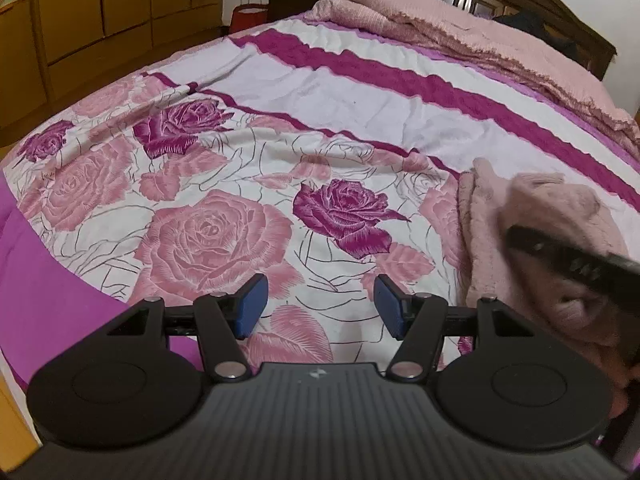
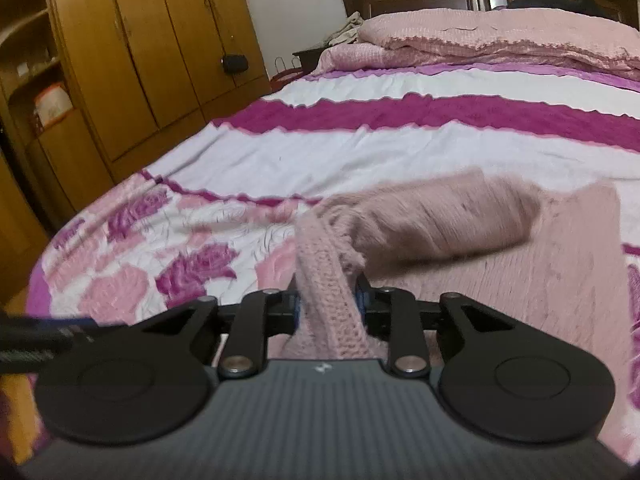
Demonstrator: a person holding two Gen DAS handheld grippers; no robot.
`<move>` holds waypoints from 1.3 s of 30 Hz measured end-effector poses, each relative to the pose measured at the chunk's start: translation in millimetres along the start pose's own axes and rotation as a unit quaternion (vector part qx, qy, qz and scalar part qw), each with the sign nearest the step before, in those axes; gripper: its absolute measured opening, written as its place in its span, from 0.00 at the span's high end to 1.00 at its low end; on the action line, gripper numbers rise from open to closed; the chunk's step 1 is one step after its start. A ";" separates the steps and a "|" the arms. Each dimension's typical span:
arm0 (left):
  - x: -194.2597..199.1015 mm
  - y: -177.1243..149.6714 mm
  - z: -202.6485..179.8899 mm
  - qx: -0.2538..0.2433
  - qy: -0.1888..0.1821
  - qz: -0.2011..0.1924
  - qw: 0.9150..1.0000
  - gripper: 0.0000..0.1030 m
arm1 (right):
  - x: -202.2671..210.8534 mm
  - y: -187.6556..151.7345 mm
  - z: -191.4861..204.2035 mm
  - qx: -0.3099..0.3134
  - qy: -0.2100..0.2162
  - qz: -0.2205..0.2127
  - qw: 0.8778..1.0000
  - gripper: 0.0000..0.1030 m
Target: Fold small clothes
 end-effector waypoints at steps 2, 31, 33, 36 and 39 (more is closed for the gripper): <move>4.2 0.9 -0.7 -0.006 -0.001 -0.006 1.000 0.36 | 6.4 -0.7 2.8 -0.006 0.008 -0.007 1.000 0.60; -23.0 52.5 -189.6 -0.254 -0.155 -0.045 0.954 0.28 | 109.6 -5.0 -113.3 -0.114 -0.095 -0.085 0.985 0.56; -40.3 49.0 -198.2 -0.275 -0.147 -0.040 0.949 0.28 | 107.1 -5.5 -119.6 -0.118 -0.100 -0.085 0.984 0.56; -66.4 46.7 -207.1 -0.287 -0.092 -0.052 0.952 0.28 | 103.7 -8.8 -126.9 -0.130 -0.101 -0.081 0.983 0.56; -84.9 55.3 -191.0 -0.230 -0.060 -0.059 0.970 0.28 | 99.2 -11.4 -128.1 -0.129 -0.096 -0.076 0.984 0.56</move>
Point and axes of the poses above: each gripper's, at about its wrist camera, not at the fingertips, and x roughly against the way its jaws point, z to its left, y to its top, the point moved 2 cm from there along -x, roughly the way its jaws point, and after that the axes turned 5 degrees about y, right-handed, at the moved point
